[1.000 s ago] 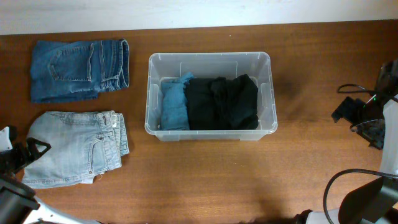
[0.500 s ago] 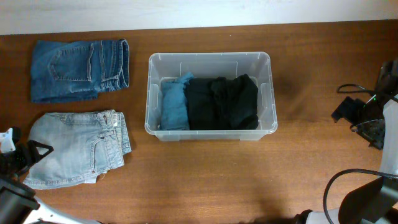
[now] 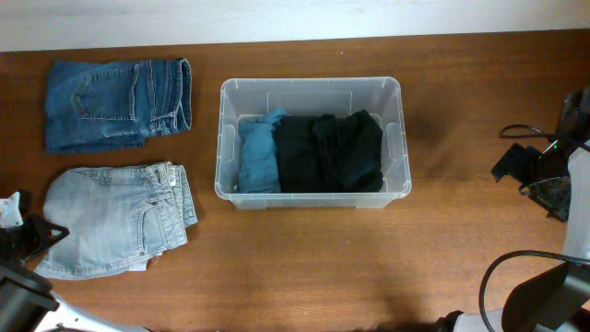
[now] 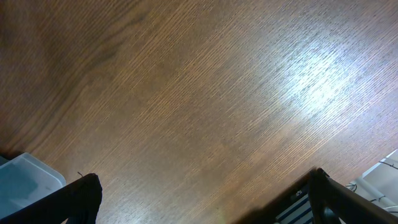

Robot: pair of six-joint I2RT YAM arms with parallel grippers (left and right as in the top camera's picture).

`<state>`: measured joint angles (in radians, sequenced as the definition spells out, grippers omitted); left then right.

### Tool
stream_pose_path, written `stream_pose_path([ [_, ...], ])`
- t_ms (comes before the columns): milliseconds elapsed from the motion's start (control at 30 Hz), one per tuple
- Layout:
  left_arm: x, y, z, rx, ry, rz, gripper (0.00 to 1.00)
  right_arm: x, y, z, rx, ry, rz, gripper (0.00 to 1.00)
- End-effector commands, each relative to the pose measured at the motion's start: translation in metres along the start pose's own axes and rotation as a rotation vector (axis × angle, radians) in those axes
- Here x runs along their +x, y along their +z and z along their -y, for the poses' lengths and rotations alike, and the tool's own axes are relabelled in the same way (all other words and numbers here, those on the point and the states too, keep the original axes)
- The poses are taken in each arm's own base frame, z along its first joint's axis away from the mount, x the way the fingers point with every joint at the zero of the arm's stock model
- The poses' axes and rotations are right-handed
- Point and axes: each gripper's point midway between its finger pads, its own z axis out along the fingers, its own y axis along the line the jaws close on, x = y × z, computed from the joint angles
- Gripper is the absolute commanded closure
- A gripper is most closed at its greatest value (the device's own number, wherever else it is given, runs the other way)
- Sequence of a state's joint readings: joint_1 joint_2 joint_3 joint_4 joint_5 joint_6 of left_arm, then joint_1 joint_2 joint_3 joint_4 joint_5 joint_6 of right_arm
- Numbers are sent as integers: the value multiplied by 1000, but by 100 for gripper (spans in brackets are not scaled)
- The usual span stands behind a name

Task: Pack container
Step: 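Lift and carry the light-washed jeans over the container with the left gripper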

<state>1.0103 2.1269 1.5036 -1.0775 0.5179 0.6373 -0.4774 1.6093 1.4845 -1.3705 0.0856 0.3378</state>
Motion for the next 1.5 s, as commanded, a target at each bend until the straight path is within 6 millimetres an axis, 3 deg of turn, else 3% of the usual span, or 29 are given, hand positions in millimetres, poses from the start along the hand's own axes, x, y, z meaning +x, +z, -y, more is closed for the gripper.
stream_pose_path([
  [0,1,7,-1,23,-4,1,99,0,0,0,2,9,0,1],
  [300,-26,1,31,215,1,155,99,0,0,0,2,9,0,2],
  [500,-50,-19,57,361,4,269,99,0,0,0,2,9,0,2],
  [633,-75,-56,80,450,27,364,100,0,0,0,2,9,0,2],
  [800,-92,-106,106,418,91,407,99,0,0,0,2,9,0,2],
  [967,-114,-183,171,427,286,566,100,0,0,0,2,9,0,2],
  [1133,-111,-240,248,423,518,681,100,0,0,0,2,9,0,2],
  [1300,-91,-267,316,413,708,722,99,0,0,0,2,9,0,2],
  [1467,-53,-291,398,554,940,775,100,0,0,0,2,9,0,1],
])
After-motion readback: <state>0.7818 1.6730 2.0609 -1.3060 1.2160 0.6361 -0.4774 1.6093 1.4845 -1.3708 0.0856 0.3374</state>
